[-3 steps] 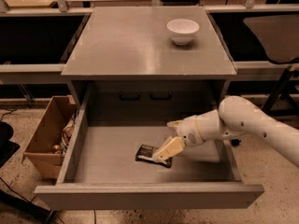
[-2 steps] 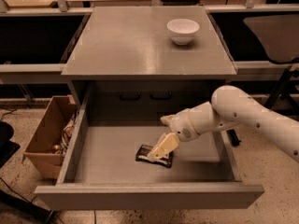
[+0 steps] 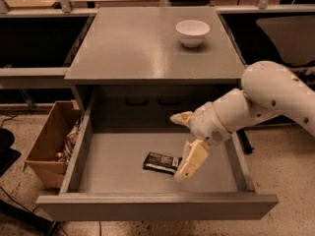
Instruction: Place rxbar chocolate into top drawer
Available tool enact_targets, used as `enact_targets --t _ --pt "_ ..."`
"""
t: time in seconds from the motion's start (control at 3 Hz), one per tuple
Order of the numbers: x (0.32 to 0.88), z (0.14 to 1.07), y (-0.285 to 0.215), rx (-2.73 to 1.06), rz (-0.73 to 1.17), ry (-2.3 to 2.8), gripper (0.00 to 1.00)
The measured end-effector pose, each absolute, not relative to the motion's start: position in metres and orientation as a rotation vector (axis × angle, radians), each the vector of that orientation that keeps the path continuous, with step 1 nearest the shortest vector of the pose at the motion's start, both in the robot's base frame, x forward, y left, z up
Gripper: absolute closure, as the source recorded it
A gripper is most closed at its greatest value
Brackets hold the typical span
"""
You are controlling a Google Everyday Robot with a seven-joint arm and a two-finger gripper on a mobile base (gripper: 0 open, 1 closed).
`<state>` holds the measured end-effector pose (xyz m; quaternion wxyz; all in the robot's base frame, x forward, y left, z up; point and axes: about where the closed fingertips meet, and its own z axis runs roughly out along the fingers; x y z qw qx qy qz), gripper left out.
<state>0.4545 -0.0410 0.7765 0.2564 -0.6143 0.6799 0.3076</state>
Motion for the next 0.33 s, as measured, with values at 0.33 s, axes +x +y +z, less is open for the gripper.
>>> enact_targets --t 0.33 --pt "0.4197 0.7886 -0.0783 -1.629 0.756 1.916 0.0"
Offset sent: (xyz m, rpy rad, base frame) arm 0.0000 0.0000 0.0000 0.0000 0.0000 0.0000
